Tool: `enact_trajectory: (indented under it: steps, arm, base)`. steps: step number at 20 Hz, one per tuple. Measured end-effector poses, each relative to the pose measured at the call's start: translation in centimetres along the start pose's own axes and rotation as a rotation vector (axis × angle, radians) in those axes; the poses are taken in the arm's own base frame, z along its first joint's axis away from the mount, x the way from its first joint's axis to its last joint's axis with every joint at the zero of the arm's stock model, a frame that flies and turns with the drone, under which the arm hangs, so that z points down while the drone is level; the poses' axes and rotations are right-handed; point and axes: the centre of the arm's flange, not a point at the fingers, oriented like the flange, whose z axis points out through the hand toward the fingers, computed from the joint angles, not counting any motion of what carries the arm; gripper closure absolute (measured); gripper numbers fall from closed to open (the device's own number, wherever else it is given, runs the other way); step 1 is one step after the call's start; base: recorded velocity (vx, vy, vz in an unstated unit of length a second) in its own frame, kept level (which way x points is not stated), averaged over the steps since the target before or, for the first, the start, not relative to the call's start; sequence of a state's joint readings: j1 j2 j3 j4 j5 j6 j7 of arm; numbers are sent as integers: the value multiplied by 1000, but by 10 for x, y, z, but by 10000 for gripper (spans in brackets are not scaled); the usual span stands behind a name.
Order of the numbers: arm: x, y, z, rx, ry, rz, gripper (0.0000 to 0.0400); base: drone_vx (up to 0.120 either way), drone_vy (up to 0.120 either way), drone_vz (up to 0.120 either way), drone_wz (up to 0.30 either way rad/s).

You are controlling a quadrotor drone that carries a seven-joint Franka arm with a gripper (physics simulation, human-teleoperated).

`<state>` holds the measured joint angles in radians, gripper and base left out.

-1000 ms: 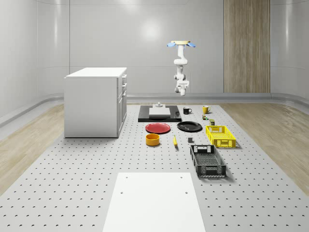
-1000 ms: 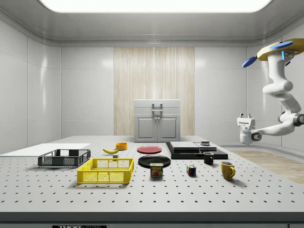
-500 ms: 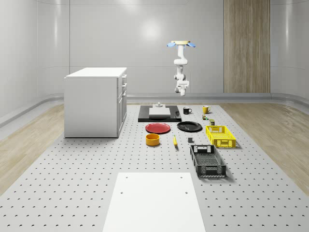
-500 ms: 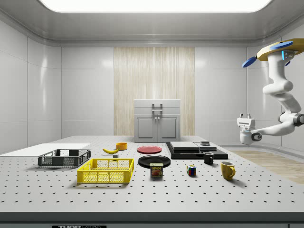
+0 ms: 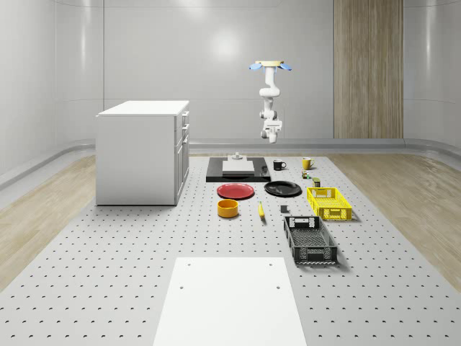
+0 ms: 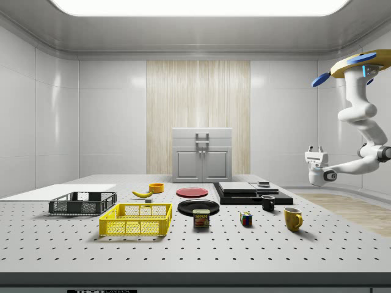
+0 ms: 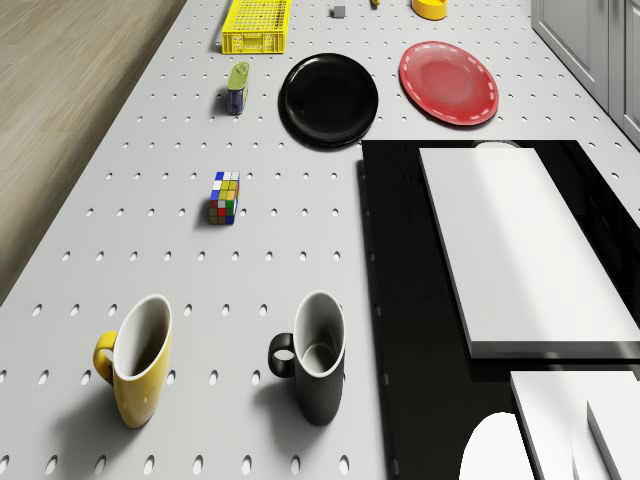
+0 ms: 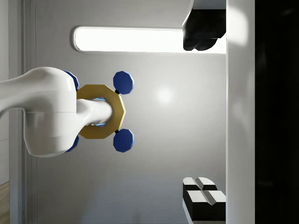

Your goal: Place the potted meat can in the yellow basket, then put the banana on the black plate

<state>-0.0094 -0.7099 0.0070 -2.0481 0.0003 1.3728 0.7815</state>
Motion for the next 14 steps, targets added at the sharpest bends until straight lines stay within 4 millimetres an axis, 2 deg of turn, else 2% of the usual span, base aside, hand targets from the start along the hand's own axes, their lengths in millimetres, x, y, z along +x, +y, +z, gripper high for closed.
enact_trajectory:
  steps: [14]
  arm:
    - [-4, -2, 0, -23, 38, 0, 0]
  base:
    - [0, 0, 0, 0]
